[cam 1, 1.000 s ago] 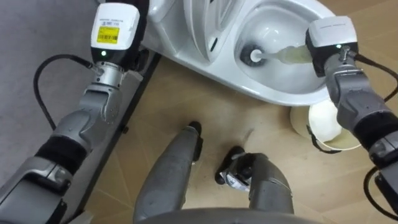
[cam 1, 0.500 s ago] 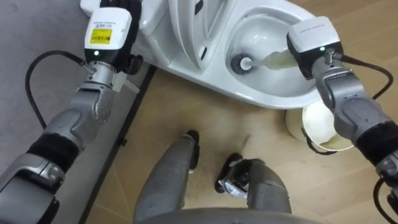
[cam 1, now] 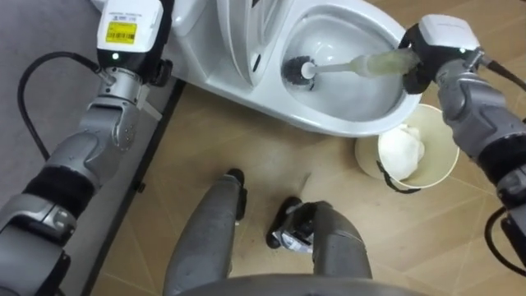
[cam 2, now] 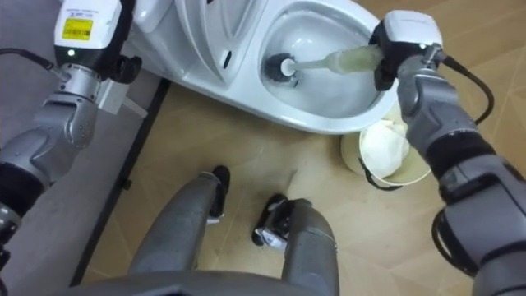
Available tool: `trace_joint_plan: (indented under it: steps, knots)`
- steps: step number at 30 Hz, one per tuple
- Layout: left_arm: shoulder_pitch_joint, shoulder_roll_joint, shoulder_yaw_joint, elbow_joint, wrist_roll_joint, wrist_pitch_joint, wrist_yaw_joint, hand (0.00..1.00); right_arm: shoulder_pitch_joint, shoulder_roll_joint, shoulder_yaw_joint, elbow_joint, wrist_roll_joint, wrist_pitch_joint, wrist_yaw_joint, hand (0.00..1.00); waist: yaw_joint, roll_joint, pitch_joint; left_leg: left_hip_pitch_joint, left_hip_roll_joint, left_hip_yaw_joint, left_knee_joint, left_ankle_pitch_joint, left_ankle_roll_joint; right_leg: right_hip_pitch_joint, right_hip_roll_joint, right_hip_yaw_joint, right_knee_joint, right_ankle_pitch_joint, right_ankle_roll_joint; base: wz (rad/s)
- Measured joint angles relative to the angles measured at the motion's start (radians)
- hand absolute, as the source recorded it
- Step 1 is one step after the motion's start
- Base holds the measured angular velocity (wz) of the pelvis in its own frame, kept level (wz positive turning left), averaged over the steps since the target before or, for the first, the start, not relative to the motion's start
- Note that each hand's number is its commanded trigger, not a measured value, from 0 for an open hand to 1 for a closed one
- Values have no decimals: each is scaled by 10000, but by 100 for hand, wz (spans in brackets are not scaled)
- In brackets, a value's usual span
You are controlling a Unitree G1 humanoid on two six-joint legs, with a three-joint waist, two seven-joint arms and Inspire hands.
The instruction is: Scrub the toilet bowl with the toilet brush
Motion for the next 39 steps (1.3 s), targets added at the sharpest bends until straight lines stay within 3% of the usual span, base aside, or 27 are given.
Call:
trace_joint_plan:
  steps: [4,15,20,26,29,34,36,38,39]
  knots:
    - [-161,13,-78,-49,134,79,-54,0,-14,1,-225,446,971,4,-624,100,-68,-29,18,-107,-106,-134,10,42,-9,-23,-44,-158,-1,6,-13,10]
    - [-227,61,-40,-413,133,296,-433,0,-105,9,-438,590,1630,33,-1807,100,-85,-99,57,-133,-105,-187,23,67,-7,-15,-57,-209,-15,12,-15,1]
    - [-261,60,-14,-420,390,364,-545,0,-166,82,-457,753,1620,48,-2375,100,-40,-97,56,-135,-118,-208,-20,88,-8,-9,-66,-233,-35,13,-13,0]
    - [-366,47,1,-341,521,360,-738,0,-277,135,-401,515,408,103,-2102,100,48,-70,61,-104,-77,-179,-21,89,-10,-3,-59,-210,-26,15,-17,-1]
    - [-424,29,-68,-205,509,353,-846,0,-255,156,199,-99,-724,130,-1674,100,141,138,116,35,-5,-226,-40,84,-17,199,65,-247,-227,69,-19,-5]
    - [-425,-98,-66,-200,506,351,-880,0,104,106,1256,-1642,-3053,512,-706,100,441,490,64,-14,117,-200,-162,90,-81,176,303,-215,-575,244,-65,-10]
    - [-413,-326,-61,-75,496,345,-1012,0,369,97,1350,-2529,-3922,877,-169,100,591,644,-21,92,140,-174,-254,89,-85,271,325,-227,-690,259,-73,0]
    - [-329,-419,-54,4,491,317,-1145,0,721,89,1384,-3216,-4570,1011,223,100,649,732,-70,309,147,-137,-390,87,-89,485,330,-245,-827,258,-73,0]
    - [-260,-421,-49,51,488,263,-1228,0,938,50,1422,-3704,-4802,1057,507,100,639,852,-147,359,185,-137,-412,76,-103,597,383,-286,-944,262,-69,0]
